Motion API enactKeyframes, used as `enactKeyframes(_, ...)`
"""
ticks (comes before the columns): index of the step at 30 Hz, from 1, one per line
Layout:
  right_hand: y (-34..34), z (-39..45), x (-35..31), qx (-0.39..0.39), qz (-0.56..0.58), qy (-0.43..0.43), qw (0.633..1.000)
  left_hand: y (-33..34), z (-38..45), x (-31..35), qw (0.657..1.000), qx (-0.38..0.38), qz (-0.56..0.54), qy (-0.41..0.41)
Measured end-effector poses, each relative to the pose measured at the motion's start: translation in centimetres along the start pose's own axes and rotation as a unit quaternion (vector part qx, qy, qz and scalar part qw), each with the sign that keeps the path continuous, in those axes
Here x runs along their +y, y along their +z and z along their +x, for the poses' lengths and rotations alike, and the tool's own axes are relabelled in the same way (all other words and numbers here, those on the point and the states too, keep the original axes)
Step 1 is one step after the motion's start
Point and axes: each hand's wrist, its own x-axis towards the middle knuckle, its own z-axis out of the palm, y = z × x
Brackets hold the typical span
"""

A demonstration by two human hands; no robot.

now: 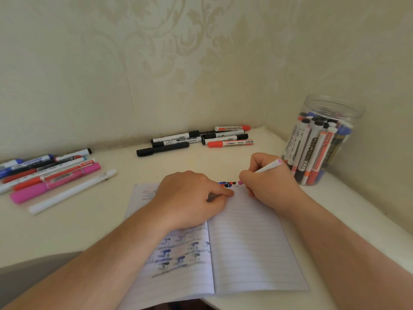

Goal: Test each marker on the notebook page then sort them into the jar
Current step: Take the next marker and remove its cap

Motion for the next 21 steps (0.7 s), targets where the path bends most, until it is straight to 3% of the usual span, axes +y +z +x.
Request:
enactKeyframes(5, -0.22, 0.06, 0.25, -0.009, 0.055, 0.008, 0.998, -0.1, -0.03, 0.07, 1.0, 0.0, 0.001, -0.002)
enactKeyframes(18, -0.21, 0.02, 0.33, -0.019, 0.051, 0.007, 0.998, -0.1, -0.16, 0.08, 1.0, -0.002, 0.004, 0.003)
enactKeyframes(21, -0.34, 0.2, 0.12, -0.026, 0.118, 0.025, 0.992, 0.23, -0.36, -0.2, 0.999, 0.023, -0.038, 0.012)
